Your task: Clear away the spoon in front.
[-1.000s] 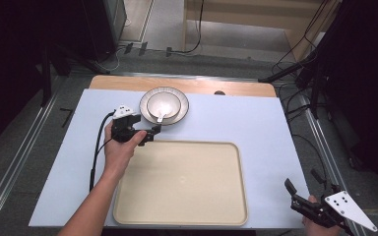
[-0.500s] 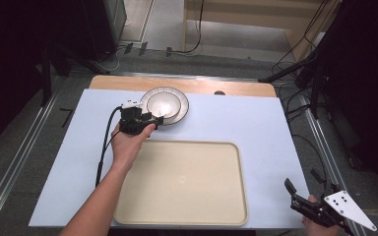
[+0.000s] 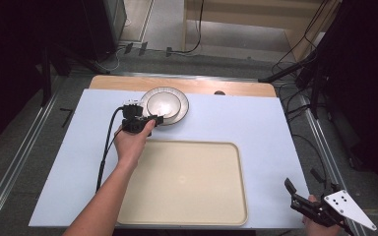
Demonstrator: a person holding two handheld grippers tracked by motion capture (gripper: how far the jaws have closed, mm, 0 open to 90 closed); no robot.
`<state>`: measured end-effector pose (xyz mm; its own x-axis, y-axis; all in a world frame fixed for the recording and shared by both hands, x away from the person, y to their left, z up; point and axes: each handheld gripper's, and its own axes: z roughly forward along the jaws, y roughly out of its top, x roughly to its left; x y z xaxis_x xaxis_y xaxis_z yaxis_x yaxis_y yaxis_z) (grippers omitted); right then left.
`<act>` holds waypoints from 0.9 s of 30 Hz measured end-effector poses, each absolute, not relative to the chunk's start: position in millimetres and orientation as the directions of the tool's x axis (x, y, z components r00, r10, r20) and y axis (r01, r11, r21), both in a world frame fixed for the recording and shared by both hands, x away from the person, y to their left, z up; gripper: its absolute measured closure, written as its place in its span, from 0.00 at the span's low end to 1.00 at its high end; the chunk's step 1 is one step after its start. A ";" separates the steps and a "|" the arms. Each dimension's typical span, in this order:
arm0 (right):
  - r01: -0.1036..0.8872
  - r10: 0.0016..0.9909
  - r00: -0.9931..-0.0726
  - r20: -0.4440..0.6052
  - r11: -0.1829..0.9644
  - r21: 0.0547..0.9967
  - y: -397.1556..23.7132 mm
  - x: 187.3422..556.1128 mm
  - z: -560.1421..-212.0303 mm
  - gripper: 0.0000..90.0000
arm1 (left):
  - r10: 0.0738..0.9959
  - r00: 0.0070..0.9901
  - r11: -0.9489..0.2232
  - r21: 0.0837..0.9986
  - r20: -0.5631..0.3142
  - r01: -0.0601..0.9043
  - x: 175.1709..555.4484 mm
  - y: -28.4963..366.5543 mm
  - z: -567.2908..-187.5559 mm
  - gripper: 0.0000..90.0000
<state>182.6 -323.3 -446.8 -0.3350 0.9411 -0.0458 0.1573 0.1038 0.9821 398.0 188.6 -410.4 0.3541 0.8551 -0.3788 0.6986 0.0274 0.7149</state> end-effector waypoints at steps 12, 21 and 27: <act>0.155 0.939 -0.340 -0.047 0.105 0.982 -322.7 183.1 -447.1 0.15 | 0.875 0.359 0.001 0.743 -0.324 0.669 395.5 187.5 -407.8 0.97; 0.158 0.940 -0.339 -0.041 0.100 0.982 -323.3 183.7 -447.8 0.15 | 0.875 0.386 -0.006 0.793 -0.291 0.610 385.8 189.7 -394.6 0.98; 0.157 0.941 -0.337 -0.039 0.097 0.983 -323.6 183.5 -447.5 0.15 | 0.869 0.398 0.008 0.812 -0.295 0.584 375.0 198.4 -384.8 0.98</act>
